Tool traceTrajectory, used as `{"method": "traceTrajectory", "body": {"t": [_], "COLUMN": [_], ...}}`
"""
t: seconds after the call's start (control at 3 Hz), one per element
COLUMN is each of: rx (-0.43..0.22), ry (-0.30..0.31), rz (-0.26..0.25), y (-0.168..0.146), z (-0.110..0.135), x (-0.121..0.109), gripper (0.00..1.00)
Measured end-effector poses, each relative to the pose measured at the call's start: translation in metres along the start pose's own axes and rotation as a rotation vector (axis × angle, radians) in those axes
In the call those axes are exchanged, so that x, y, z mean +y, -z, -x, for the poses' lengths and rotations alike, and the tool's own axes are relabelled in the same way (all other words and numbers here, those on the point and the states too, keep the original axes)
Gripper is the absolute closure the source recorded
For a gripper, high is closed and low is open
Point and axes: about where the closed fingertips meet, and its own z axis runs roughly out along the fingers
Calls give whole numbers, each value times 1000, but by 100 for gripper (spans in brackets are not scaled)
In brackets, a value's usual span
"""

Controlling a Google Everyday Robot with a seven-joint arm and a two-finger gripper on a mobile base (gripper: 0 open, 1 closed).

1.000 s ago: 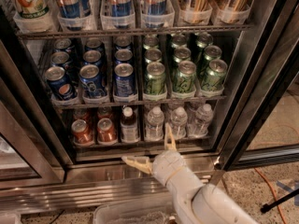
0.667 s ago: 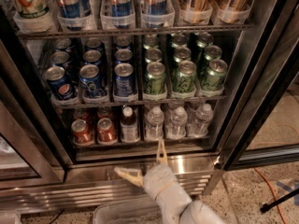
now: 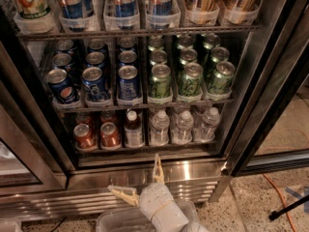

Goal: Pick coke can from bottom shelf of fridge

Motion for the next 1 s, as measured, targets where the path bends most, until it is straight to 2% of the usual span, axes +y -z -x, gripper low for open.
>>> {"method": "traceTrajectory", "body": {"t": [0.33,0.67,1.0], "rx": [-32,-59,-51], "ry": [-22,-43,-49], "rz": [-46,-77,-78], "y": [-20,-46,-67], "z": [1,-9,-21], "x": [-8,-5,5], "gripper": [0,0,0]}}
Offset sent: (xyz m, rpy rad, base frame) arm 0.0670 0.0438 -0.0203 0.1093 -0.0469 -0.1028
